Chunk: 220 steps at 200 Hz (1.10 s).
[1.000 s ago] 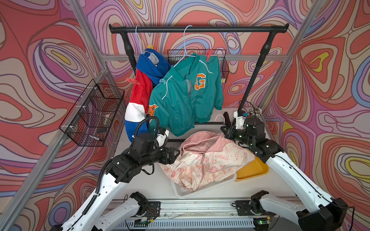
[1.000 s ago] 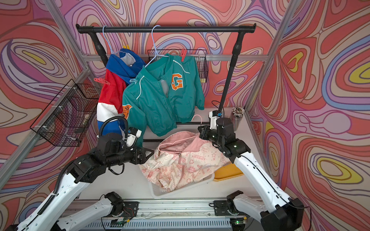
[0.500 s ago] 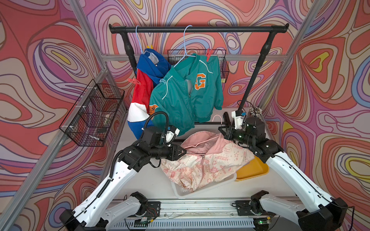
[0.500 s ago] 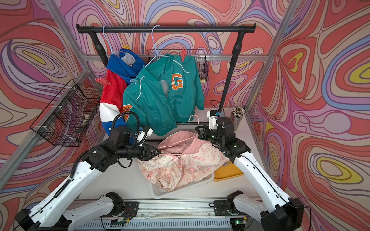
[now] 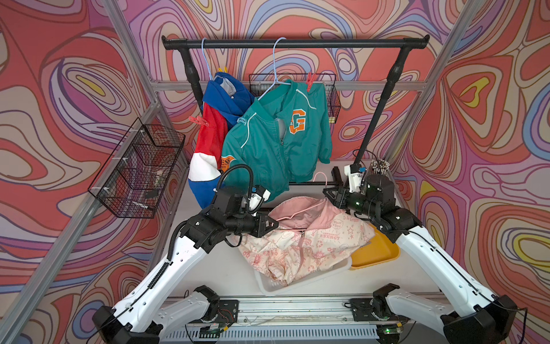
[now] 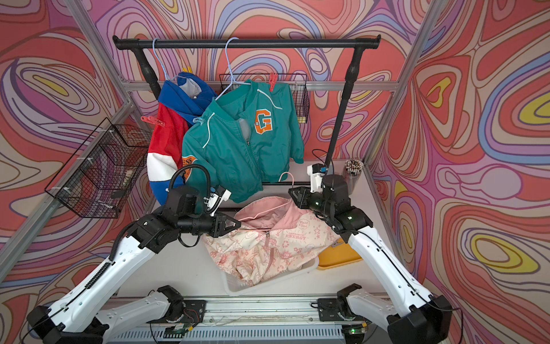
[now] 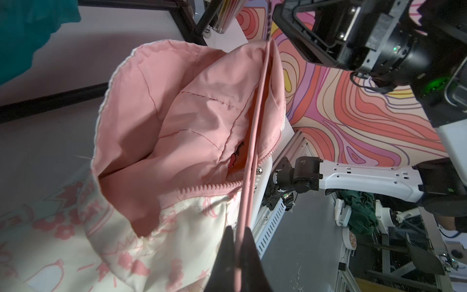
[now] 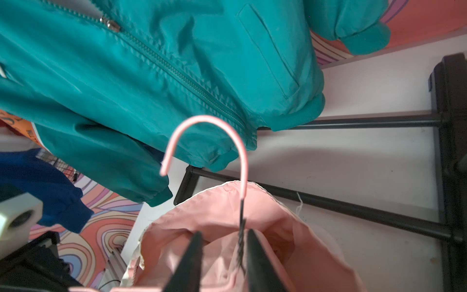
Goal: Remove the clothespins securing jackets to the hanger
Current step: Remove the jacket from the hanger.
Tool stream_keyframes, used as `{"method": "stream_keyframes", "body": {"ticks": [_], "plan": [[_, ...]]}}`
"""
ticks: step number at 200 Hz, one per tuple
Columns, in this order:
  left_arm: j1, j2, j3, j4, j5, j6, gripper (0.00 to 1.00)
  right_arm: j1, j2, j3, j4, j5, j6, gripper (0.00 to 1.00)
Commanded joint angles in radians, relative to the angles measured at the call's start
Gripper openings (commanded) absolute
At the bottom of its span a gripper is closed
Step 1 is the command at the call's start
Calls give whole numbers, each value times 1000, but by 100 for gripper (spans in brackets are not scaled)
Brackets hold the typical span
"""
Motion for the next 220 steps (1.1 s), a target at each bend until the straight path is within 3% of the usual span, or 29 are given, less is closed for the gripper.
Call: {"method": "stream_keyframes", "body": {"ticks": [1,29,62,92,116,139,187,220], "plan": [[8,-59,30,-70,-76,1,0,3,-40,23,-27,58,1,60],[13,-119,44,-166,-134,12,0,0,-57,68,-109,157,27,79],[17,-200,95,-271,-198,27,0,-45,-65,116,-278,260,37,92],[17,-240,221,-412,-339,62,0,-188,-109,21,-347,188,79,98],[17,-257,332,-493,-435,83,0,-324,-164,-83,-386,104,88,98],[17,-272,410,-522,-435,95,0,-409,-200,-202,-399,-5,111,98],[16,-278,443,-515,-397,111,0,-414,-328,-328,-462,7,176,96],[17,-277,443,-485,-375,113,0,-413,-334,-425,-415,-55,224,95]]}}
